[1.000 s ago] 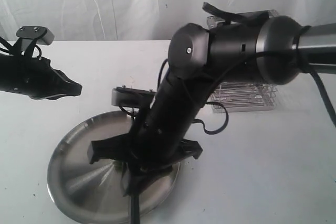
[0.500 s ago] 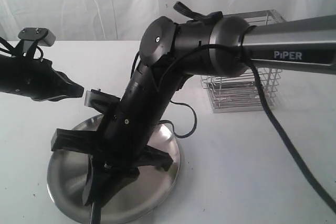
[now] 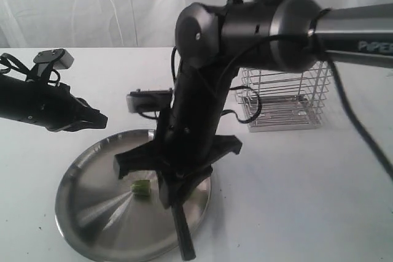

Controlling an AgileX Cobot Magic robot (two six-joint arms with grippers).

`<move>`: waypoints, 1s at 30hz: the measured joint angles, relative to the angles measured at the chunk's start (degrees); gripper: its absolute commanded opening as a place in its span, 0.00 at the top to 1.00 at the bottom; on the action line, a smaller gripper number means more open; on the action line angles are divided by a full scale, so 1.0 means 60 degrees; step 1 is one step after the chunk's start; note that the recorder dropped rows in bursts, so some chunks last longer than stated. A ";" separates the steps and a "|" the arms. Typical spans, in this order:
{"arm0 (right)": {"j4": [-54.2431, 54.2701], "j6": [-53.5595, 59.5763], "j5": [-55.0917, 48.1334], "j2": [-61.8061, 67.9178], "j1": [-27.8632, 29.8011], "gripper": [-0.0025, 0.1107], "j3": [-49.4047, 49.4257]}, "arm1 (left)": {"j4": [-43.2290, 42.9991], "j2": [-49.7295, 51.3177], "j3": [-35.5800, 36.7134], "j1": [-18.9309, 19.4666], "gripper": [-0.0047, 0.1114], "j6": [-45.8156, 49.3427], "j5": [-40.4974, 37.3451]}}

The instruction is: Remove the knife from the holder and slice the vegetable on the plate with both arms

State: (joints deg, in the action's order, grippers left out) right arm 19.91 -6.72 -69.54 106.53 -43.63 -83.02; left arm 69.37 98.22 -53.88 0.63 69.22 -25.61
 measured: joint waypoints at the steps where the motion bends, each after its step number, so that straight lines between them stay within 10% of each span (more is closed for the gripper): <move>1: 0.0000 0.0077 0.0000 -0.0137 0.0129 0.98 0.0000 | 0.0000 0.0000 0.0000 0.0000 0.96 0.0000 0.0000; 12: 0.4718 0.2927 -0.0049 0.0615 0.1541 0.98 -0.0026 | -0.0053 0.0058 0.0000 0.0000 0.96 0.0025 -0.0069; 30: 0.3622 0.3053 -0.0033 -0.0829 0.1541 0.98 0.2646 | 0.1278 0.0144 0.0000 0.0000 0.96 0.1416 -0.1772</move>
State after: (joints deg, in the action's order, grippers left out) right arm 41.64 11.60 -69.74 101.55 -34.39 -67.14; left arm 77.04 99.09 -53.88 0.63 77.71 -36.24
